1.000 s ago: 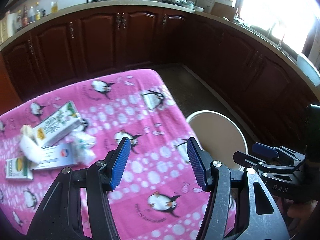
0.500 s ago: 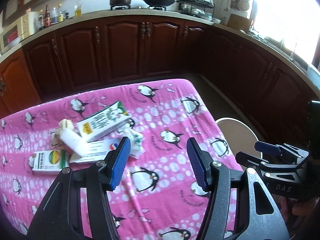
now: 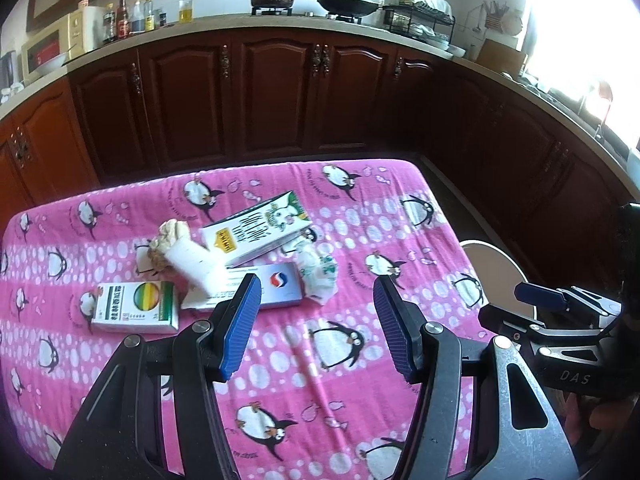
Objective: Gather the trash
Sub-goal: 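Move both open tools back over the remaining table trash, then grasp the rainbow-label medicine box with left tool while right tool grasps plastic bag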
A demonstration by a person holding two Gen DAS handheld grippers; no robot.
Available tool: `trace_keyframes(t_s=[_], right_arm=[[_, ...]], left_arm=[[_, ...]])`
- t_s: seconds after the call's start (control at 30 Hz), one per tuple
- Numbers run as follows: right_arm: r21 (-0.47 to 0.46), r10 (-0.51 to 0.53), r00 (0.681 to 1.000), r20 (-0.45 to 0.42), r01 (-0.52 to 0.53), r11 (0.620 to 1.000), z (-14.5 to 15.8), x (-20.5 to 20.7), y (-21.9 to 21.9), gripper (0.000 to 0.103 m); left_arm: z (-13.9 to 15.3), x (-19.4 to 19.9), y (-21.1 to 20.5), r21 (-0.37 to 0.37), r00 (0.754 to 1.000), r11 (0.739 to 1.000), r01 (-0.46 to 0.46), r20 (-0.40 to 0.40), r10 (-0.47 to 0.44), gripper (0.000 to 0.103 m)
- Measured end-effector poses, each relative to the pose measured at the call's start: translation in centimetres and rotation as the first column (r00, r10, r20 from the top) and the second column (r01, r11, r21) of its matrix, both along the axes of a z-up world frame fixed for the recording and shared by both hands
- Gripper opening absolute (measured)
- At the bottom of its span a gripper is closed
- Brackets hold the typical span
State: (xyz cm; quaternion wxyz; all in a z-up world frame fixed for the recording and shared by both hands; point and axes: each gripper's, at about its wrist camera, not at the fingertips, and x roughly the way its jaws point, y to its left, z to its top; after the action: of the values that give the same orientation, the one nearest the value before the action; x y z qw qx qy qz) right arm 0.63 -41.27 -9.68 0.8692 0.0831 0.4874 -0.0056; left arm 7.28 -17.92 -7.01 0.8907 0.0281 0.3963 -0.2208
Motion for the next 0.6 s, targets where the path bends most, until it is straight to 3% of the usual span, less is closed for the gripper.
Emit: trace_keyframes(t_s=[0.4, 0.6], right_arm=[[0.027, 0.065, 0.997, -0.042, -0.064, 0.998, -2.0, 1.7, 2.8, 0.075], [0.044, 0.098, 0.993, -0.068, -0.096, 0.994, -3.3, 2.9, 4.3, 0.075]], left_arm=[[-2.9, 1.4, 7.7, -0.062, 0.988, 0.996, -0.067, -0.146, 0.057, 0.057], [-6.1, 2.9, 13.9, 0.013, 0.956, 0.978, -0.207, -0.208, 0.205, 0.057]])
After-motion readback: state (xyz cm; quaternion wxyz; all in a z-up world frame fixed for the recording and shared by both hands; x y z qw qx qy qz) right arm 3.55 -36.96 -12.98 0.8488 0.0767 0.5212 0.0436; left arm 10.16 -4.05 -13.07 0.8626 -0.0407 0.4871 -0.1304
